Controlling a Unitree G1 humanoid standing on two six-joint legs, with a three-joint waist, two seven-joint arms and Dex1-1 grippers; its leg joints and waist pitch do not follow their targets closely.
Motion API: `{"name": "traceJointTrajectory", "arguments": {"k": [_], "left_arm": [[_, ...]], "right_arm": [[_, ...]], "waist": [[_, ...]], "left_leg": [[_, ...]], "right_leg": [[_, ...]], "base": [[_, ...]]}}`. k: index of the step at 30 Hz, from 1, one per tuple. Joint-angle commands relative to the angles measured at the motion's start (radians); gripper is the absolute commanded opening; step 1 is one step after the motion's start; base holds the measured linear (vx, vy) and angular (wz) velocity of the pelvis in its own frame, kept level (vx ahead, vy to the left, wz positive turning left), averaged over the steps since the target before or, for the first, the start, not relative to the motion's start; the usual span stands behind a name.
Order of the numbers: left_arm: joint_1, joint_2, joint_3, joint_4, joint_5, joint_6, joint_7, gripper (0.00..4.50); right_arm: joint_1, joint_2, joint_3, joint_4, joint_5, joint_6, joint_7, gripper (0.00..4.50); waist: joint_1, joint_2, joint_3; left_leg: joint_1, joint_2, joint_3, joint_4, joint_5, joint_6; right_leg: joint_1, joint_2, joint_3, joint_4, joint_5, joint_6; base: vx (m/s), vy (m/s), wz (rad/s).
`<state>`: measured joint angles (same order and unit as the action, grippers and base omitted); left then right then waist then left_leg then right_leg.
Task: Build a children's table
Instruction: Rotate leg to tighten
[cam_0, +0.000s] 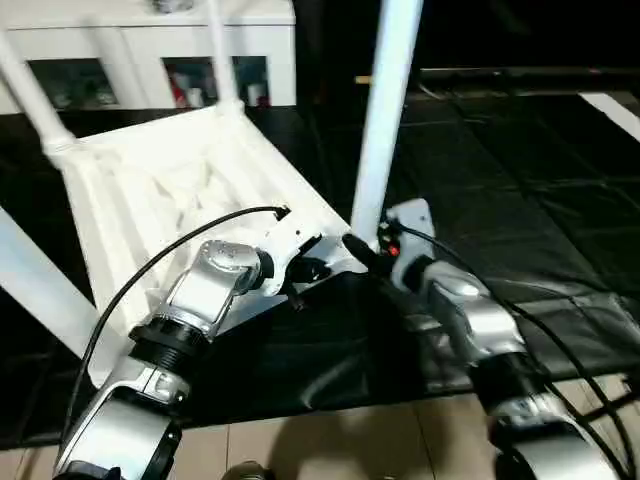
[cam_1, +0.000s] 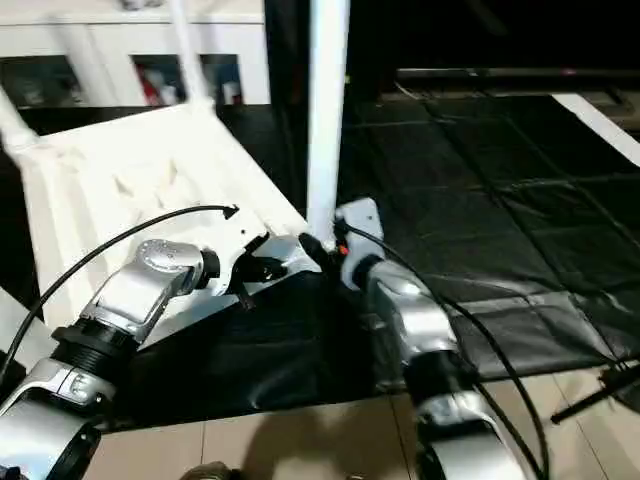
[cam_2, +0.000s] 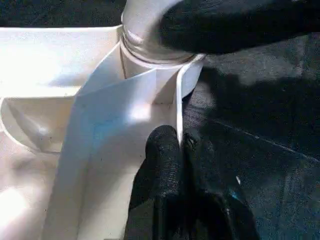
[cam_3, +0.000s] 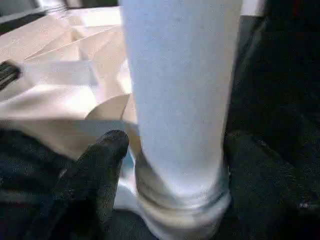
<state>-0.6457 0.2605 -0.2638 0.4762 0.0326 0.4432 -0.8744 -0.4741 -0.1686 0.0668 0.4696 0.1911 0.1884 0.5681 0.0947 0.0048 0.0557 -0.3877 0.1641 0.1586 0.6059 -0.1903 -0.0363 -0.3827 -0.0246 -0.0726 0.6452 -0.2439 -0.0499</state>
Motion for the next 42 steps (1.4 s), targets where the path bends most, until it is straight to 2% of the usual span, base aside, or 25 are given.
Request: {"name": "traceJointTrajectory", "arguments": {"k": [1,6,9,10,14,21,23,24,25,26,27,28,29,31,33,34,39,42], "left_arm": [[-0.015,0.011,0.006,-0.027,-0.020,-0.057,-0.020,0.00],[-0.010,0.049,0.007,0.012,-0.013,-0.101,-0.056,0.00],[0.000,0.083,0.001,0.017,-0.025,-0.148,-0.127,0.00],[0.004,0.092,0.000,0.013,-0.031,-0.151,-0.148,0.00],[0.029,0.132,-0.017,-0.016,-0.054,-0.215,-0.255,0.00],[0.031,0.137,-0.020,-0.018,-0.054,-0.219,-0.263,0.00],[0.051,0.174,-0.046,-0.040,-0.052,-0.254,-0.327,0.00],[0.088,0.215,-0.081,-0.105,-0.065,-0.278,-0.411,0.00],[0.108,0.234,-0.099,-0.143,-0.075,-0.291,-0.458,0.00],[0.115,0.241,-0.104,-0.156,-0.079,-0.296,-0.475,0.00],[0.130,0.254,-0.118,-0.187,-0.088,-0.298,-0.510,0.00],[0.131,0.254,-0.118,-0.188,-0.088,-0.298,-0.511,0.00],[0.135,0.256,-0.120,-0.192,-0.087,-0.300,-0.515,0.00],[0.138,0.257,-0.119,-0.188,-0.087,-0.314,-0.522,0.00],[0.139,0.259,-0.120,-0.190,-0.090,-0.316,-0.523,0.00],[0.141,0.261,-0.120,-0.195,-0.092,-0.314,-0.524,0.00],[0.147,0.266,-0.121,-0.210,-0.095,-0.311,-0.529,0.00],[0.147,0.264,-0.125,-0.209,-0.092,-0.315,-0.532,0.00]], "right_arm": [[0.033,-0.043,0.007,-0.062,0.017,0.004,0.085,3.70],[0.098,-0.130,0.009,-0.164,0.060,0.006,0.226,4.11],[0.114,-0.182,0.010,-0.198,0.066,-0.016,0.287,4.44],[0.113,-0.191,0.008,-0.197,0.066,-0.020,0.297,4.44],[0.107,-0.219,0.012,-0.202,0.069,-0.008,0.337,4.44],[0.107,-0.222,0.014,-0.203,0.069,-0.008,0.343,4.44],[0.107,-0.243,0.034,-0.211,0.070,-0.006,0.397,4.44],[0.102,-0.253,0.088,-0.209,0.071,-0.011,0.492,4.44],[0.097,-0.256,0.118,-0.204,0.069,-0.017,0.542,4.44],[0.096,-0.257,0.128,-0.203,0.069,-0.020,0.560,4.44],[0.084,-0.254,0.155,-0.179,0.061,-0.027,0.604,4.44],[0.084,-0.253,0.156,-0.178,0.061,-0.028,0.605,4.29],[0.077,-0.250,0.164,-0.164,0.054,-0.033,0.613,4.29],[0.063,-0.242,0.171,-0.143,0.046,-0.039,0.630,4.00],[0.058,-0.241,0.174,-0.141,0.049,-0.038,0.644,3.89],[0.055,-0.241,0.176,-0.140,0.051,-0.037,0.653,3.81],[0.046,-0.242,0.184,-0.133,0.059,-0.036,0.684,3.36],[0.037,-0.244,0.193,-0.116,0.063,-0.038,0.715,3.13]], "waist": [[-0.002,0.004,-0.077],[0.000,0.003,-0.073],[-0.003,-0.001,-0.073],[-0.003,0.002,-0.072],[-0.002,0.001,-0.073],[0.012,0.002,-0.071],[0.014,0.001,-0.072],[0.014,-0.013,-0.072],[0.012,-0.008,-0.070],[0.012,-0.008,-0.070],[0.013,-0.008,-0.072],[0.019,-0.002,-0.069],[0.023,-0.004,-0.070],[0.033,-0.006,-0.067],[0.037,-0.007,-0.066],[0.034,-0.009,-0.065],[0.030,-0.011,-0.064],[0.029,-0.012,-0.067]], "left_leg": [[0.014,0.079,-0.028,-0.052,0.001,0.112],[0.013,0.075,-0.028,-0.053,-0.034,0.112],[0.013,0.077,-0.028,-0.053,-0.036,0.114],[0.015,0.078,-0.028,-0.054,-0.036,0.111],[0.017,0.079,-0.027,-0.054,-0.037,0.109],[0.019,0.082,-0.025,-0.055,-0.044,0.099],[0.016,0.079,-0.026,-0.054,-0.043,0.101],[0.013,0.079,-0.026,-0.054,-0.037,0.104],[0.010,0.080,-0.022,-0.054,-0.026,0.117],[0.010,0.080,-0.022,-0.054,-0.026,0.117],[0.015,0.082,-0.021,-0.052,-0.023,0.122],[0.020,0.084,-0.018,-0.052,-0.031,0.128],[0.024,0.086,-0.017,-0.052,-0.036,0.126],[0.028,0.091,-0.015,-0.058,-0.061,0.101],[0.031,0.092,-0.012,-0.060,-0.083,0.081],[0.024,0.089,-0.013,-0.063,-0.091,0.073],[0.023,0.084,-0.011,-0.062,-0.106,0.060],[0.022,0.083,-0.011,-0.060,-0.078,0.070]], "right_leg": [[0.070,-0.137,0.069,-0.061,0.246,-0.209],[0.071,-0.133,0.069,-0.073,0.157,-0.188],[0.068,-0.133,0.068,-0.075,0.138,-0.190],[0.066,-0.133,0.069,-0.074,0.126,-0.194],[0.062,-0.133,0.069,-0.075,0.115,-0.204],[0.059,-0.136,0.069,-0.074,0.093,-0.211],[0.062,-0.136,0.070,-0.074,0.093,-0.203],[0.067,-0.138,0.069,-0.068,0.095,-0.199],[0.061,-0.134,0.069,-0.071,0.095,-0.190],[0.061,-0.134,0.069,-0.071,0.095,-0.190],[0.056,-0.130,0.067,-0.067,0.102,-0.191],[0.048,-0.129,0.067,-0.073,0.078,-0.192],[0.045,-0.129,0.067,-0.073,0.065,-0.194],[0.042,-0.130,0.066,-0.076,-0.006,-0.194],[0.040,-0.132,0.069,-0.078,-0.037,-0.190],[0.046,-0.134,0.068,-0.079,-0.051,-0.186],[0.045,-0.137,0.071,-0.088,-0.104,-0.165],[0.044,-0.133,0.070,-0.082,-0.067,-0.170]], "base": [[0.000,0.000,0.00],[0.000,0.000,0.00],[0.000,0.000,0.00],[0.000,0.000,0.00],[0.000,0.000,0.00],[0.000,0.000,0.00],[0.000,0.000,0.00],[0.000,0.000,0.00],[0.000,0.000,0.00],[0.000,0.000,0.00],[0.000,0.000,0.00],[0.000,0.000,0.00],[0.000,0.000,0.00],[0.000,0.000,0.00],[0.000,0.000,0.00],[0.000,0.000,0.00],[0.000,0.000,0.00],[0.000,0.000,0.00]]}}
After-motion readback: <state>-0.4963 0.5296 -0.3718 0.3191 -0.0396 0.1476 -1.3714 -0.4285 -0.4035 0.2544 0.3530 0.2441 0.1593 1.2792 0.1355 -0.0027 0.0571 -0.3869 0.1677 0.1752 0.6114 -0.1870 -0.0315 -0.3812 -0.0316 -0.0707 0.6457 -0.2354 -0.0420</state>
